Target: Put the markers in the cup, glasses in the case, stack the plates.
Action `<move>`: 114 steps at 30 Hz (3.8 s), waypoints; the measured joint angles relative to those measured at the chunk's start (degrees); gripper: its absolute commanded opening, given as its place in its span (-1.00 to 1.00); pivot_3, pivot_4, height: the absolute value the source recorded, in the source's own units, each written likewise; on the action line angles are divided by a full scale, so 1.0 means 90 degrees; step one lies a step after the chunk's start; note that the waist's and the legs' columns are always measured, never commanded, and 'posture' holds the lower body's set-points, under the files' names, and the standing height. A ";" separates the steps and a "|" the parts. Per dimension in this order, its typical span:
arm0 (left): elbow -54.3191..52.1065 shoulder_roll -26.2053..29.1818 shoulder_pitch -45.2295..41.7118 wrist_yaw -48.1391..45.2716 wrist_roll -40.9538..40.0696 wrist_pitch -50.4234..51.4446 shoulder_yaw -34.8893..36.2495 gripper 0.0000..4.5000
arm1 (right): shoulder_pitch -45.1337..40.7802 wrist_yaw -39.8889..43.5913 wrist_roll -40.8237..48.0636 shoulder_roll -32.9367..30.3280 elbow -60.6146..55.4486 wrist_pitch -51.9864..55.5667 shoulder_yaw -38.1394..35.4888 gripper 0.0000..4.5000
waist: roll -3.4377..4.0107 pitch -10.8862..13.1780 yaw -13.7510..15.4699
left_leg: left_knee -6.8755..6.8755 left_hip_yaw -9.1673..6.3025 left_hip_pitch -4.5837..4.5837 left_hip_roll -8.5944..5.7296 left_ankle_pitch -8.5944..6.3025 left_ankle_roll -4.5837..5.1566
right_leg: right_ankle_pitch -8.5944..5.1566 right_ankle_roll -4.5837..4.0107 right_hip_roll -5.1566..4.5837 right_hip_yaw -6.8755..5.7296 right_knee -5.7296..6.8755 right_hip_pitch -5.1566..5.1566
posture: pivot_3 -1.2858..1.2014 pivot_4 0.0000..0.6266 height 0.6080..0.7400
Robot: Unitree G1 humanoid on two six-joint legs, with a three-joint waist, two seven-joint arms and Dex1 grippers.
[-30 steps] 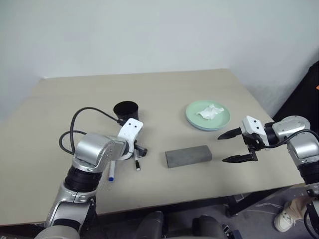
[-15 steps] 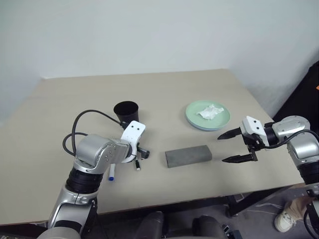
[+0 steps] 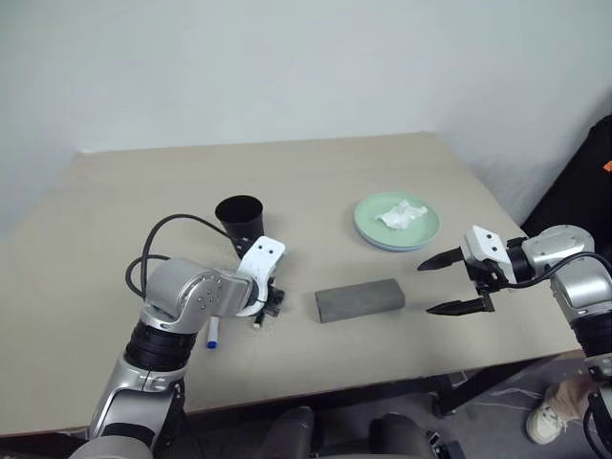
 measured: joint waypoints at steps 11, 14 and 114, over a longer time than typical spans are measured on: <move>0.0028 0.0223 -0.0088 -0.0067 -0.0081 -0.0029 -0.0292 -0.99 | -0.0002 0.0000 -0.0002 0.0001 0.0013 -0.0025 0.0000 1.00 | 0.0001 -0.0001 0.0000 | -0.0029 0.0007 0.0045 0.0001 0.0000 -0.0001 | 0.0005 -0.0011 -0.0002 -0.0002 -0.0002 0.0014 | 0.03 -1.00 0.94; 0.0049 0.0221 -0.0118 -0.0128 -0.0060 -0.0012 -0.0292 -0.99 | -0.0008 0.0000 -0.0005 0.0006 0.0077 -0.0030 0.0000 1.00 | 0.0001 -0.0001 0.0001 | -0.0029 0.0011 0.0045 0.0000 0.0000 -0.0002 | 0.0005 -0.0011 -0.0005 -0.0001 -0.0005 0.0014 | 0.03 -1.00 0.94; 0.4416 -0.1014 -0.0410 -0.4034 0.2456 -1.0062 0.2369 0.97 | -0.1287 -0.0843 0.1691 0.0489 -0.0051 0.1289 -0.1581 1.00 | -0.0021 -0.0004 0.0005 | -0.0020 0.0030 -0.0024 0.0014 0.0000 0.0000 | 0.0092 0.0001 -0.0010 -0.0035 -0.0114 -0.0009 | 0.03 -1.00 0.94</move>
